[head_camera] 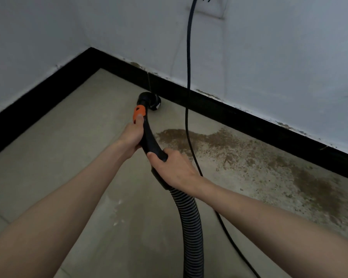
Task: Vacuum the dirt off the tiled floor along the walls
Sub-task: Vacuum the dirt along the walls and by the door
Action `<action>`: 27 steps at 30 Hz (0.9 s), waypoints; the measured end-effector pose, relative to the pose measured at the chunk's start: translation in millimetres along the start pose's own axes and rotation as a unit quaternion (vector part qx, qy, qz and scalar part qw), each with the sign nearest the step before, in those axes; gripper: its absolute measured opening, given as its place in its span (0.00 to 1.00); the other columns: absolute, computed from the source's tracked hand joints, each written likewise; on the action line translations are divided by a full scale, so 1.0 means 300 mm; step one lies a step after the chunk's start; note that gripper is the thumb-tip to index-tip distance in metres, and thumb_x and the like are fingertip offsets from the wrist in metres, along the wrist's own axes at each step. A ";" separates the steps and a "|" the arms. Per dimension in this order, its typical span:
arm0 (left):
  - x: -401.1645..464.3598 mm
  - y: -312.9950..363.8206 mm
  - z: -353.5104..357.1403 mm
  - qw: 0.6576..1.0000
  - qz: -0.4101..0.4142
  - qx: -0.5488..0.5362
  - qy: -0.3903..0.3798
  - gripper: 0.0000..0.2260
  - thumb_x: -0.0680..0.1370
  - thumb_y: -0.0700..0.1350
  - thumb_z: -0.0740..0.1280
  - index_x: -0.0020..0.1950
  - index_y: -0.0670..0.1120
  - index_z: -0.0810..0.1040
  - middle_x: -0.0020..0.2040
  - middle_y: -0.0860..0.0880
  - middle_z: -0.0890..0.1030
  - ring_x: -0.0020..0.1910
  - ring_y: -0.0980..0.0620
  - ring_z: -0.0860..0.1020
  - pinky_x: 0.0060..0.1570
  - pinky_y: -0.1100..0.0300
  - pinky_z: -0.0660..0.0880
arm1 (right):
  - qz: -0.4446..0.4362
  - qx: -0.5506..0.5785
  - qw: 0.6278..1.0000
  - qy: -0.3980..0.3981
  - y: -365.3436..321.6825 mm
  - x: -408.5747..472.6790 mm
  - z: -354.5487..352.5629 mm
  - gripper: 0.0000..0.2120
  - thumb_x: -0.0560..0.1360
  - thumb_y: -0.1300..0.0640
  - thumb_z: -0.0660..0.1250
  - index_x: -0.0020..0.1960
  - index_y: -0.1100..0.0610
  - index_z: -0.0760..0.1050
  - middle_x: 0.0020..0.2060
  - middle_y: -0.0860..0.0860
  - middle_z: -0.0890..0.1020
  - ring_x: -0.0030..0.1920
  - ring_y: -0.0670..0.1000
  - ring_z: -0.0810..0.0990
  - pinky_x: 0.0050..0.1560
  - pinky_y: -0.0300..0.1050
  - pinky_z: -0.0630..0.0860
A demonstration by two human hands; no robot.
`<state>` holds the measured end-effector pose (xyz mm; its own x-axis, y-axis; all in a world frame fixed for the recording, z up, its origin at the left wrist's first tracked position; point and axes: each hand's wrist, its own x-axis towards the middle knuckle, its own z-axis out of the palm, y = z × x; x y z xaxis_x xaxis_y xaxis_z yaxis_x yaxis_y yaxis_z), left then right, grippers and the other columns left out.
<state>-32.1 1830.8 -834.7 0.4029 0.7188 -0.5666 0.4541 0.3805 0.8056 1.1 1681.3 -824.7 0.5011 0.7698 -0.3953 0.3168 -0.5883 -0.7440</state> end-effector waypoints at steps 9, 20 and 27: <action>0.099 0.029 0.038 1.000 -0.007 0.025 0.006 0.25 0.82 0.58 0.52 0.67 0.38 0.68 0.43 0.47 0.75 0.40 0.51 0.75 0.33 0.60 0.71 | 0.006 0.005 1.000 0.001 0.022 0.114 -0.018 0.20 0.76 0.36 0.58 0.46 0.52 0.74 0.38 0.52 0.81 0.38 0.54 0.81 0.42 0.53 0.81; -0.022 -0.074 0.080 0.999 -0.011 0.024 -0.033 0.26 0.81 0.59 0.52 0.65 0.37 0.70 0.47 0.45 0.77 0.44 0.50 0.76 0.39 0.59 0.73 | 0.020 0.030 0.999 0.003 0.101 -0.068 -0.005 0.18 0.76 0.36 0.59 0.43 0.51 0.72 0.34 0.50 0.80 0.35 0.51 0.80 0.39 0.51 0.78; -0.085 -0.066 0.080 0.998 -0.031 0.002 -0.050 0.24 0.82 0.57 0.52 0.65 0.38 0.68 0.45 0.46 0.76 0.42 0.51 0.76 0.37 0.60 0.73 | 0.025 0.016 1.000 0.004 0.097 -0.110 -0.024 0.17 0.76 0.36 0.59 0.43 0.50 0.72 0.34 0.48 0.80 0.35 0.50 0.81 0.39 0.50 0.79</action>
<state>-32.2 1790.9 -840.6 0.4511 0.6330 -0.6292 0.4828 0.4198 0.7685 -0.5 1637.1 -829.5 0.5225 0.7373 -0.4283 0.2652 -0.6179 -0.7402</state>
